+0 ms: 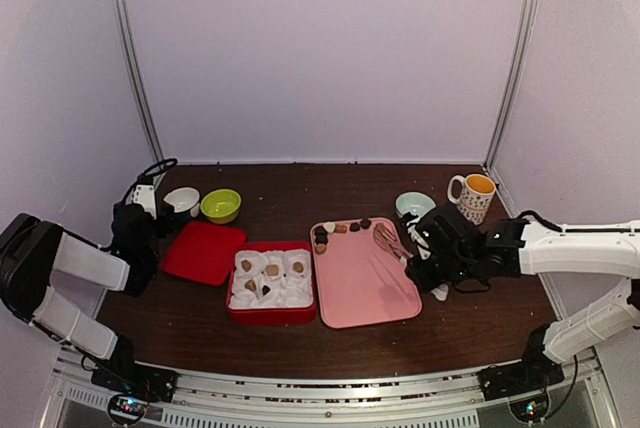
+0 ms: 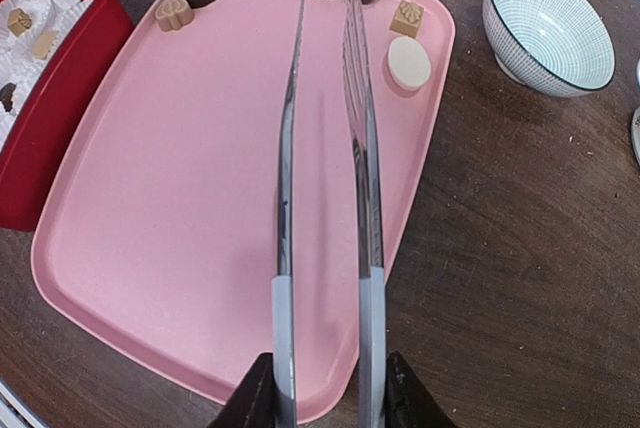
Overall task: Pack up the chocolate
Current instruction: Pick up the fake chocolate from the plate.
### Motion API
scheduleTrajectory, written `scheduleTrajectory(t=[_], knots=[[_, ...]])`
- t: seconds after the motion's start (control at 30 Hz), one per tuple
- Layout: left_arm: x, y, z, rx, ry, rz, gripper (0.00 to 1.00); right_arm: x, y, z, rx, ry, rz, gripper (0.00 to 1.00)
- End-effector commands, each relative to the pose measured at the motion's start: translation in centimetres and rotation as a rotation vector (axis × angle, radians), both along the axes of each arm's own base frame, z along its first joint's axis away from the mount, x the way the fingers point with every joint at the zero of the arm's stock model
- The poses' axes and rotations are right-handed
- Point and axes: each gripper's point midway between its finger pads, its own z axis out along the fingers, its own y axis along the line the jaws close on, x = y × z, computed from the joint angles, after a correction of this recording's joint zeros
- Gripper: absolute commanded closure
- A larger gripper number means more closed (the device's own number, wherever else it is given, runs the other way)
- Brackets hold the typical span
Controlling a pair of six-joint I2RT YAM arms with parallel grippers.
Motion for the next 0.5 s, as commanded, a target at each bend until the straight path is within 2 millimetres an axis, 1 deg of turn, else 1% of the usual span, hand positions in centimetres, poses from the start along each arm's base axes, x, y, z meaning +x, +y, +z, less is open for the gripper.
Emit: scheduleTrajectory(t=[0.0,0.23,0.47], knots=[[-0.2,0.3,1.7,-0.023,-0.087,-0.022,0.02,1.4,0.4,0.5,0.016,0.03,-0.039,0.7],[0.3,0.4,1.4,-0.039,-0.071,-0.054,0.02,2.9,0.3,0.3,-0.035,0.076,-0.039,0.67],[0.9,0.4,1.2,-0.059,-0.05,-0.091,0.02,3.9,-0.5,-0.2,-0.09,0.107,-0.043,0.63]])
